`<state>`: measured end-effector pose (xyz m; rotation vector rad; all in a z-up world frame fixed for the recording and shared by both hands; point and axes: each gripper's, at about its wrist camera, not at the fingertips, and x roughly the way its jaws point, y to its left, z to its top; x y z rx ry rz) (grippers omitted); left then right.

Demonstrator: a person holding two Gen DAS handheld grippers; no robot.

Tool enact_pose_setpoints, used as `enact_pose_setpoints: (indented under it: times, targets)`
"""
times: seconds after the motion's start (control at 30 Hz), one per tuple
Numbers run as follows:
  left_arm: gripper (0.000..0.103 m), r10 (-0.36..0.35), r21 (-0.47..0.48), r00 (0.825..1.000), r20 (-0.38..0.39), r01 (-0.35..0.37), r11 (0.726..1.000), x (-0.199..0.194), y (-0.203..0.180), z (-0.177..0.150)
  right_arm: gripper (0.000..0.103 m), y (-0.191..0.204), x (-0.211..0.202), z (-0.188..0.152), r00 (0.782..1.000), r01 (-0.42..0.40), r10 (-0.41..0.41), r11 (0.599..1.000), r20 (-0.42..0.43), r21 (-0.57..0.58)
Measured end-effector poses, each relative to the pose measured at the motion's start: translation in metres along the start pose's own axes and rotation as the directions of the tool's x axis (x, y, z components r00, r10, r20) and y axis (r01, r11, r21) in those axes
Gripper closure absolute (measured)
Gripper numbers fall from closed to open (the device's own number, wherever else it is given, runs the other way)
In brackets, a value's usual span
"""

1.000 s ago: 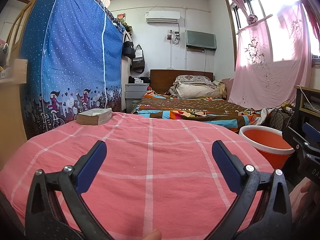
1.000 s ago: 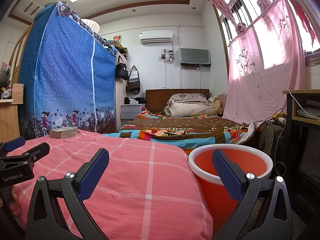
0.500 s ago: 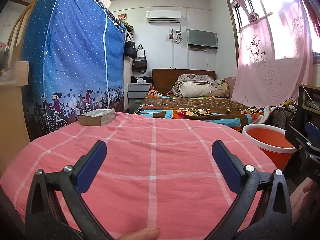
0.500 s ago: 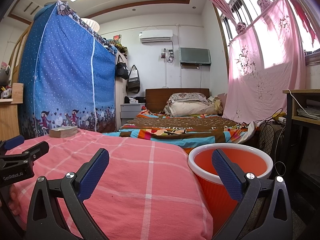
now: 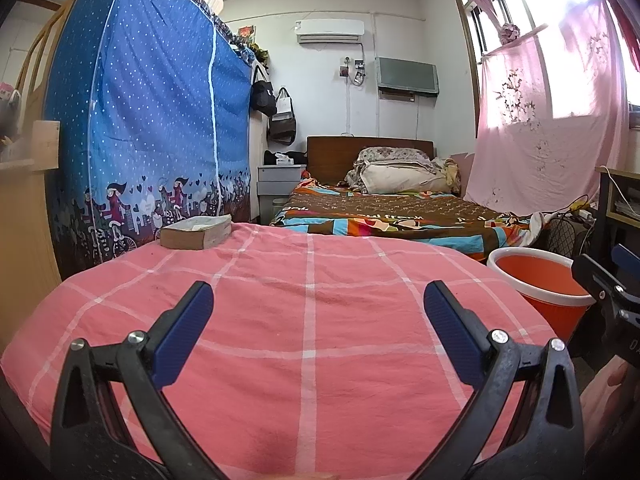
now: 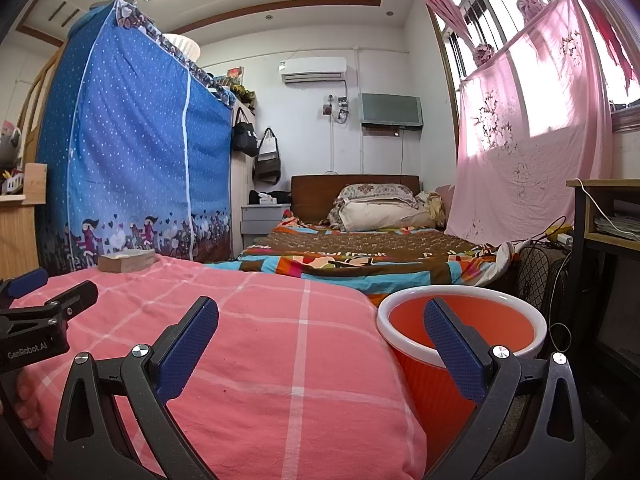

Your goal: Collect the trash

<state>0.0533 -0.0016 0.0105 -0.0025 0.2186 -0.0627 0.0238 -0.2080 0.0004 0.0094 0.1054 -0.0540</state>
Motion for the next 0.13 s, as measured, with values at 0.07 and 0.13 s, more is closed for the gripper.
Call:
enact_pose_setpoints:
  times: [0.07,0.13]
  targets:
    - [0.008,0.002,0.0,1.0,-0.001,-0.002,1.0,0.0006,-0.0003,-0.0002,0.0,0.0001,0.0,0.0001,1.0,0.0,0.0,1.0,-0.001,0.0]
    - [0.008,0.001,-0.001,1.0,-0.004,-0.001,1.0,0.0013,-0.0002,-0.0004,0.0,0.0006,0.0012,-0.0018,1.0,-0.001,0.001,1.0,-0.005,-0.001]
